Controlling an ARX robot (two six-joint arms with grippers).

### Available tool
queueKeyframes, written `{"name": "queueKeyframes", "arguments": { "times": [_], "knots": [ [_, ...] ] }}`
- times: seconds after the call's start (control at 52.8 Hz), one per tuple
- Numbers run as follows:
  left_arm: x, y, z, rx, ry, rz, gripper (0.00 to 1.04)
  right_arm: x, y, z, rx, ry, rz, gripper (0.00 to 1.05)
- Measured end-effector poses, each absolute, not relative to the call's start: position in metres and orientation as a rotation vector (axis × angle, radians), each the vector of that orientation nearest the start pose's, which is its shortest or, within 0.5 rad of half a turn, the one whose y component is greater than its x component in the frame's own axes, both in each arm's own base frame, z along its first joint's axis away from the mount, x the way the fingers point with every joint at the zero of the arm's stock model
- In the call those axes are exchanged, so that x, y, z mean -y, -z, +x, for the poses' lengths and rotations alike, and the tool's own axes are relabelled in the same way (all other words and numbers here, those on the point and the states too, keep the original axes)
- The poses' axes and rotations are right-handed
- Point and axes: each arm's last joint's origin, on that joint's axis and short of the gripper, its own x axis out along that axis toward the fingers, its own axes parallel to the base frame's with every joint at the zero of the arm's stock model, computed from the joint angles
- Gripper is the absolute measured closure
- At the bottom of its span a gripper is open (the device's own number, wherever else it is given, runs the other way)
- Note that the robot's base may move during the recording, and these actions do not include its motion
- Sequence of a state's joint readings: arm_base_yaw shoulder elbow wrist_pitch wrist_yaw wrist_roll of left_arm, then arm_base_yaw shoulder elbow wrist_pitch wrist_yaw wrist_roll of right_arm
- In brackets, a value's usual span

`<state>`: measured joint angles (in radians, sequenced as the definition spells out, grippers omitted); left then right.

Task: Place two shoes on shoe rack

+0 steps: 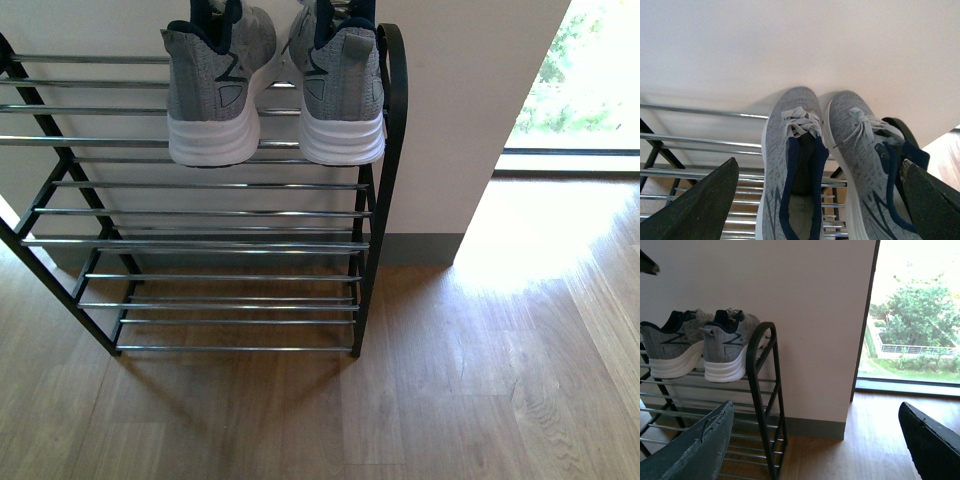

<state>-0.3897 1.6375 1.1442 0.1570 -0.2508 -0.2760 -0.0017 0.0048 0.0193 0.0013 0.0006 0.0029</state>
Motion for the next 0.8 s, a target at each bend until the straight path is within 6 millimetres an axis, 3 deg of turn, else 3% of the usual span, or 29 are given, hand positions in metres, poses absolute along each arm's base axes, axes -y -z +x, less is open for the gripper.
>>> {"name": "queueKeyframes", "arguments": {
  "times": [0.227,0.587,0.796],
  "knots": [
    [0.108,-0.295,0.281,-0.166,-0.076,-0.121,0.09,0.0,-0.17,0.097,0.016,0.002,0.003,0.09],
    [0.056,-0.286,0.185,-0.04,-0.301,-0.061,0.09,0.0,-0.17,0.097,0.016,0.002,0.003,0.09],
    [0.04,-0.255,0.171,-0.046,-0.349,-0.077,0.09,0.0,-0.17,0.097,0.016,0.002,0.003,0.09]
  ]
}}
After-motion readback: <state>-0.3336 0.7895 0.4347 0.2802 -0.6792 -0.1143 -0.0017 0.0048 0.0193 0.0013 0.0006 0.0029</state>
